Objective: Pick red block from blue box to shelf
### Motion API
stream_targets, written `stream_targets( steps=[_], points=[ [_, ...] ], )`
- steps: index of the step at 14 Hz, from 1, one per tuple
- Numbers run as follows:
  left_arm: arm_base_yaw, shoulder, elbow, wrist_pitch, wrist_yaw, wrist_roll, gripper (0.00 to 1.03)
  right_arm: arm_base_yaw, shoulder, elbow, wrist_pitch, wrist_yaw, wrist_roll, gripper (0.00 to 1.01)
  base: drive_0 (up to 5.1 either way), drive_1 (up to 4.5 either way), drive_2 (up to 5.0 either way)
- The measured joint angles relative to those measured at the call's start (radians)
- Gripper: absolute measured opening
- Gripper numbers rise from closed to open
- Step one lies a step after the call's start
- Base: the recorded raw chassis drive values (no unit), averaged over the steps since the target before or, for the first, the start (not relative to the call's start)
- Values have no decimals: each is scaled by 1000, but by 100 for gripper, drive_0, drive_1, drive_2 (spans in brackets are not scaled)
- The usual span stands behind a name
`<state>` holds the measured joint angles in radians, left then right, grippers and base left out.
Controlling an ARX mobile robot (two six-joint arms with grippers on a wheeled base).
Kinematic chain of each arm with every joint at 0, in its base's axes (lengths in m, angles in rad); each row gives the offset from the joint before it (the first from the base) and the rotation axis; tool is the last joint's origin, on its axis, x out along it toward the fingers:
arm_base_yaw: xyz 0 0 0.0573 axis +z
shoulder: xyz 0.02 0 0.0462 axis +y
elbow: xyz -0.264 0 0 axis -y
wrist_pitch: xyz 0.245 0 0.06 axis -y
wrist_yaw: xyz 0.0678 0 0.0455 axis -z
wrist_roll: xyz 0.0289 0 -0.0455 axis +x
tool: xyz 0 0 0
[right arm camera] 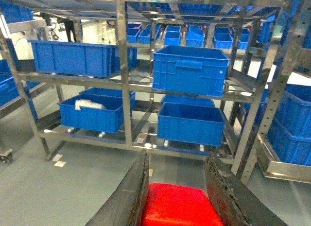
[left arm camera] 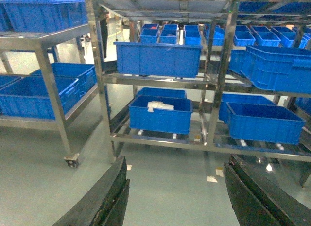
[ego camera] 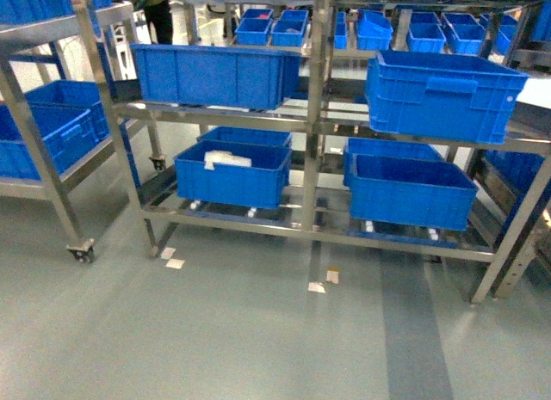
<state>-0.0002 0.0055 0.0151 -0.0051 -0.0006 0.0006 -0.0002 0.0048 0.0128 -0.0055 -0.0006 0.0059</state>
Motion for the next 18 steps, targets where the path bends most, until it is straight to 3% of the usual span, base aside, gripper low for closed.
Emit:
stream_targets(
  steps=[15,16,18],
  points=[
    [0,0,0,0,0,0,66,0,0,0,0,0,0,27,-139,-139,-139],
    [0,0,0,0,0,0,70,0,0,0,0,0,0,27,-139,-139,-139],
    [-2,0,0,2,1,0,98,0,0,0,0,0,0,27,-32,-32,-32]
  ],
)
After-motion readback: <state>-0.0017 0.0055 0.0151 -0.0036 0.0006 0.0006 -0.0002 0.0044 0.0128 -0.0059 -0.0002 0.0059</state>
